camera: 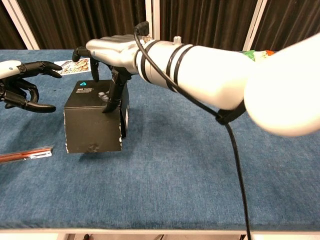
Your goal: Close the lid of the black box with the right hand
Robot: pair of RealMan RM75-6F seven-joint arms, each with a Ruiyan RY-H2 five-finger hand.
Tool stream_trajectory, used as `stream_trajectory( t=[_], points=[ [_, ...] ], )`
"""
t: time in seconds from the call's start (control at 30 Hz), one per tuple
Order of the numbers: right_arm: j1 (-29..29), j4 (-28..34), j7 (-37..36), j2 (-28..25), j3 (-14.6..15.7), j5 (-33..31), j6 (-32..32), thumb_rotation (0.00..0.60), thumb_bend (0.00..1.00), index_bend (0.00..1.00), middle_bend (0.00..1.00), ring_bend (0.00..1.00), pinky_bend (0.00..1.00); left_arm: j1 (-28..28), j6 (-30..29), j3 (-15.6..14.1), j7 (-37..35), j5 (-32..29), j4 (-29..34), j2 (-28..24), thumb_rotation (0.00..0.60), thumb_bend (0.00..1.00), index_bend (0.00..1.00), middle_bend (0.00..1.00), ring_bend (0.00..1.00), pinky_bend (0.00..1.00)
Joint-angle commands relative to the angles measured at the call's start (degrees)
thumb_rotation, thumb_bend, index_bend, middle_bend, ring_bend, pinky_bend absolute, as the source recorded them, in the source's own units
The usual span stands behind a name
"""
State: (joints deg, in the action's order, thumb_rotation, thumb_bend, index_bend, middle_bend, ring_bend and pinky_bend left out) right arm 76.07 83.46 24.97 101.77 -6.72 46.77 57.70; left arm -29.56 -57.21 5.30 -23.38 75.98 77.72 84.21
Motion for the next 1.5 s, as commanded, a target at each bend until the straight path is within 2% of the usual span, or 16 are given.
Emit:
stream_trajectory(
  t=[0.03, 0.17, 0.4, 0.67, 0.8, 0.93, 1.07, 1.13, 1.23, 1.3, 1.37, 1.43, 1.5],
  points=[
    [-2.6, -4.6, -1.8, 3.2, 0.6, 6.2, 1.7, 0.6, 0.17, 0.23, 0.39, 0.85, 1.0, 0.0, 0.5, 0.1, -1.1, 0.1, -0.4, 0.1, 0.459, 0.01, 0.09, 0.11, 0.61, 0.85],
    [-3.6, -8.9, -2.8, 5.3, 1.1, 10.4, 0.6, 0.6, 0.2, 0.29, 0.43, 0.85, 1.0, 0.0, 0.8, 0.4, -3.0, 0.5, -1.1, 0.2, 0.459, 0.01, 0.09, 0.11, 0.61, 0.85],
    [-4.7, -13.9, -1.4, 8.3, 0.7, 14.1, -1.4, 0.6, 0.23, 0.3, 0.45, 0.85, 1.0, -0.1, 0.7, 0.7, -4.5, 1.2, -2.2, 0.6, 0.457, 0.01, 0.09, 0.11, 0.61, 0.85],
    [-5.9, -19.3, 0.6, 11.0, 0.2, 19.8, -0.6, 0.6, 0.39, 0.4, 0.55, 0.85, 1.0, 0.0, 0.1, 1.1, -6.1, 2.0, -2.4, 0.5, 0.458, 0.01, 0.09, 0.11, 0.61, 0.86],
    [-7.0, -19.1, 0.4, 10.7, -1.1, 20.8, -0.3, 0.6, 0.43, 0.4, 0.54, 0.85, 1.0, 0.2, -0.3, 1.0, -5.9, 2.3, -2.3, 0.4, 0.456, 0.01, 0.09, 0.11, 0.61, 0.86],
    [-9.3, -15.3, -1.3, 8.0, -2.5, 23.3, 3.5, 0.6, 0.39, 0.4, 0.47, 0.85, 1.0, 0.5, -2.1, 0.9, -2.0, 2.8, -2.7, 0.1, 0.458, 0.01, 0.09, 0.11, 0.61, 0.86],
    [-13.6, -8.9, -2.8, 2.3, -3.1, 26.5, 9.7, 0.6, 0.39, 0.36, 0.44, 0.84, 1.0, 1.8, -6.2, 1.5, 6.2, 2.1, -3.0, -0.6, 0.457, 0.01, 0.1, 0.12, 0.6, 0.84],
    [-16.2, -5.9, -2.9, -1.2, -2.6, 27.6, 12.3, 0.6, 0.39, 0.35, 0.44, 0.83, 1.0, 2.5, -7.7, 1.7, 10.3, 1.5, -2.6, -1.4, 0.459, 0.0, 0.11, 0.13, 0.57, 0.83],
    [-22.2, 0.0, -3.2, -9.1, -0.5, 28.3, 16.6, 0.6, 0.39, 0.35, 0.44, 0.77, 1.0, 4.5, -10.7, 1.7, 16.8, 0.1, -0.5, -4.0, 0.465, 0.01, 0.16, 0.17, 0.51, 0.78],
    [-26.0, 3.8, -3.5, -14.0, 1.1, 27.6, 18.5, 0.6, 0.39, 0.34, 0.43, 0.67, 0.92, 5.9, -12.6, 1.2, 20.8, -0.3, 0.7, -5.9, 0.467, 0.01, 0.2, 0.2, 0.47, 0.72],
    [-30.6, 8.3, -4.2, -19.9, 3.1, 26.4, 20.5, 0.6, 0.38, 0.31, 0.4, 0.56, 0.74, 7.8, -15.0, 0.5, 25.5, -0.8, 2.3, -8.3, 0.467, 0.01, 0.21, 0.21, 0.42, 0.65],
    [-34.9, 11.7, -5.5, -25.6, 5.4, 24.9, 21.7, 0.6, 0.36, 0.2, 0.32, 0.37, 0.45, 9.8, -17.4, -0.4, 28.8, -1.1, 3.9, -10.3, 0.467, 0.01, 0.22, 0.22, 0.37, 0.56],
    [-38.4, 13.6, -7.9, -30.0, 7.3, 23.2, 21.8, 0.6, 0.32, 0.09, 0.2, 0.19, 0.23, 11.6, -19.0, -1.2, 30.6, -1.4, 5.3, -11.9, 0.463, 0.01, 0.22, 0.22, 0.32, 0.47]
  ],
)
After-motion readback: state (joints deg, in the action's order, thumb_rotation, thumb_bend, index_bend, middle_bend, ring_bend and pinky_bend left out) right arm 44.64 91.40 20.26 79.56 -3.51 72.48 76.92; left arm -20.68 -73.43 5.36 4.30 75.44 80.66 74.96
